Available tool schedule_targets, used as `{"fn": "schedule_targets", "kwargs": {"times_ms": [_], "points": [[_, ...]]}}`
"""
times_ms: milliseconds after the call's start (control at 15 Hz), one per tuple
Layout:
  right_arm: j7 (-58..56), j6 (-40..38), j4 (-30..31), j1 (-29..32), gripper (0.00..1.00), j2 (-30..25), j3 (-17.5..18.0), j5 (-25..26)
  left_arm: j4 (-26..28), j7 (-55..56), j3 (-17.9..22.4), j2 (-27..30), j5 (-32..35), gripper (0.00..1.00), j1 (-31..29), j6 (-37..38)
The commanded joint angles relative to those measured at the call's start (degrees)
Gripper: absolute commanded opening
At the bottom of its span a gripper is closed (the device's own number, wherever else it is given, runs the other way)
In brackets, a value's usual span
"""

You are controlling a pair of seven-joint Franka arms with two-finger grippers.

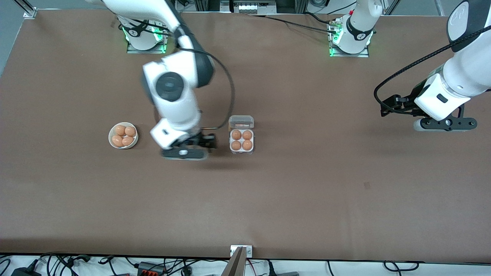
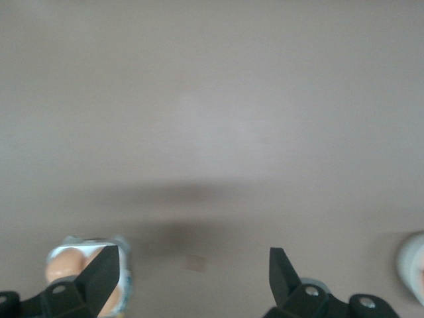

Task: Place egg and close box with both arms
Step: 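Withdraw the right gripper while the left gripper moves toward the carton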

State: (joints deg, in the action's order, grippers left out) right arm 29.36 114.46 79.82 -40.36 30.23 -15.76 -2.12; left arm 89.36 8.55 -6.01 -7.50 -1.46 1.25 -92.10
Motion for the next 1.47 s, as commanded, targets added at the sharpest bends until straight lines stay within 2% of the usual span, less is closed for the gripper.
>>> {"fn": "schedule_targets", "kwargs": {"times_ms": [0,67,133,200,333,667,933,1133,1400], "points": [[-4.1,-4.6,0.9,3.2,1.00,-3.7,-0.2,0.1,-1.0,-1.0,0.2,-0.6,-1.1,0.83,0.3,1.2],[-5.3,-5.9,1.0,4.9,1.00,-4.8,-0.1,-0.1,-1.0,-0.6,0.2,-0.6,-1.1,0.55,0.9,1.2],[-6.3,-7.4,0.9,6.4,1.00,-5.6,-0.1,0.0,-1.0,-0.2,0.2,-0.6,-1.1,0.34,1.4,1.2],[-7.6,-9.0,0.9,7.8,1.00,-6.4,-0.2,0.2,-1.0,-0.2,0.2,-0.6,-1.1,0.20,1.7,1.2],[-11.9,-9.8,1.0,10.7,1.00,-7.7,-0.2,0.2,-1.0,-0.7,0.2,-0.5,-1.1,0.02,1.7,1.4],[-18.5,-14.4,0.3,20.7,1.00,-9.2,0.7,-0.5,-1.1,-1.3,0.4,-0.5,-0.5,0.01,0.9,2.6],[-20.1,-18.2,-1.6,31.7,1.00,-11.7,7.4,-1.3,-1.1,-0.3,0.3,-0.5,-1.0,0.00,1.6,2.7],[-25.1,-19.0,-1.6,37.9,1.00,-14.1,10.1,-1.2,-1.1,0.2,-1.2,-0.5,-1.5,0.00,3.7,2.8],[-28.6,-22.2,-1.6,39.0,1.00,-15.9,10.4,-0.5,-1.1,5.8,-5.6,-2.1,-6.5,0.00,7.3,2.5]]}}
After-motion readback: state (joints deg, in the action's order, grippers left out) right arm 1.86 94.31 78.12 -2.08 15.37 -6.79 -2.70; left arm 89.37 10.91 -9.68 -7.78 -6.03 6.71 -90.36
